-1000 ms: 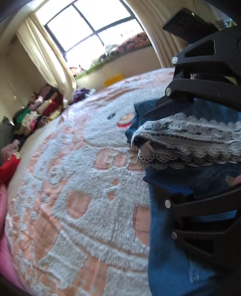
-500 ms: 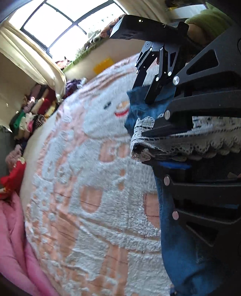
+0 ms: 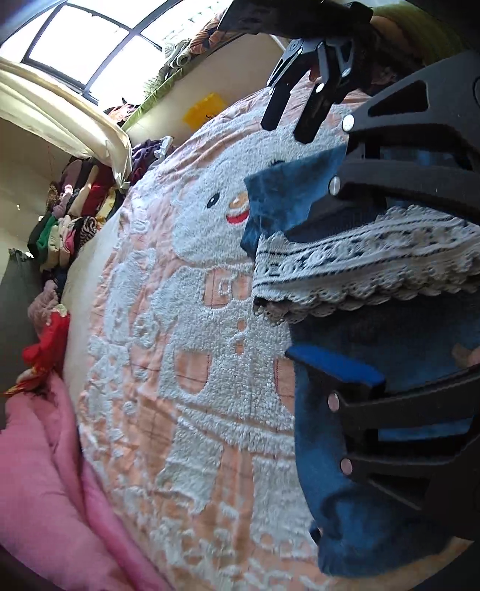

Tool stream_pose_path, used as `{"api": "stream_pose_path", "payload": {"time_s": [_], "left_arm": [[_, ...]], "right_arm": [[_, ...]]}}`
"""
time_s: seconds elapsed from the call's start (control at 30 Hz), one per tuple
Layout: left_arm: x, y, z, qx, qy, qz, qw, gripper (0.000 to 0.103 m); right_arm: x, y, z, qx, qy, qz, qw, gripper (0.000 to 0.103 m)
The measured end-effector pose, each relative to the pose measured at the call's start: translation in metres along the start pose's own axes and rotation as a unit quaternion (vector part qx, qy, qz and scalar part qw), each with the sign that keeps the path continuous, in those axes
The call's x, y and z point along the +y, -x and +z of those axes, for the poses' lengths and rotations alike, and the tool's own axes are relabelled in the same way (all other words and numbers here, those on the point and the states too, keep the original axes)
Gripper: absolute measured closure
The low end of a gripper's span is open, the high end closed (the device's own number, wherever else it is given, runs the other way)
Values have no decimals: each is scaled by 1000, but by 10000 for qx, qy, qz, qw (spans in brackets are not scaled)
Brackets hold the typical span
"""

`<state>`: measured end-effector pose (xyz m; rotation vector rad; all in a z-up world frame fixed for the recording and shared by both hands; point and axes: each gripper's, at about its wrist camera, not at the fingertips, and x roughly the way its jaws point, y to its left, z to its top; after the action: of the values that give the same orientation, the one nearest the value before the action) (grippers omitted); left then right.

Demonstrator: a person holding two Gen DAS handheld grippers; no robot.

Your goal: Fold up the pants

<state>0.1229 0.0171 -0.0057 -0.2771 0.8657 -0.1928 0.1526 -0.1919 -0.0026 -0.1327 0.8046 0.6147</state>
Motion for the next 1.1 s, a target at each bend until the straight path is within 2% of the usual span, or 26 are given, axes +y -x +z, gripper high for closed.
{"api": "stream_pose_path", "payload": {"time_s": [0.13, 0.4, 0.53, 0.8, 0.9, 0.97, 1.03, 1.1], "left_arm": [[-7, 19, -11, -31, -109, 110, 9999, 44], [-5, 39, -41, 109, -30, 185, 9998, 45], [-5, 45, -58, 249, 59, 80, 9996, 55], [-9, 44, -86, 586, 230, -72, 9980, 55], [-13, 36, -96, 799, 296, -253, 9960, 56], [-16, 26, -102, 967, 379, -378, 9939, 64], [-17, 16, -109, 1095, 405, -353, 9925, 95], [-21, 18, -111, 1096, 317, -345, 9929, 96]], "right_arm": [[8, 27, -12, -182, 53, 161, 9997, 26], [23, 57, -40, -251, 218, 318, 9989, 26], [32, 62, -52, -202, 259, 449, 9985, 26], [50, 61, -70, -93, 432, 536, 9976, 26], [52, 59, -73, -30, 421, 563, 9975, 26], [53, 58, -76, -6, 421, 579, 9974, 26], [55, 57, -78, 11, 448, 579, 9973, 26], [56, 56, -78, 34, 458, 580, 9973, 26]]}}
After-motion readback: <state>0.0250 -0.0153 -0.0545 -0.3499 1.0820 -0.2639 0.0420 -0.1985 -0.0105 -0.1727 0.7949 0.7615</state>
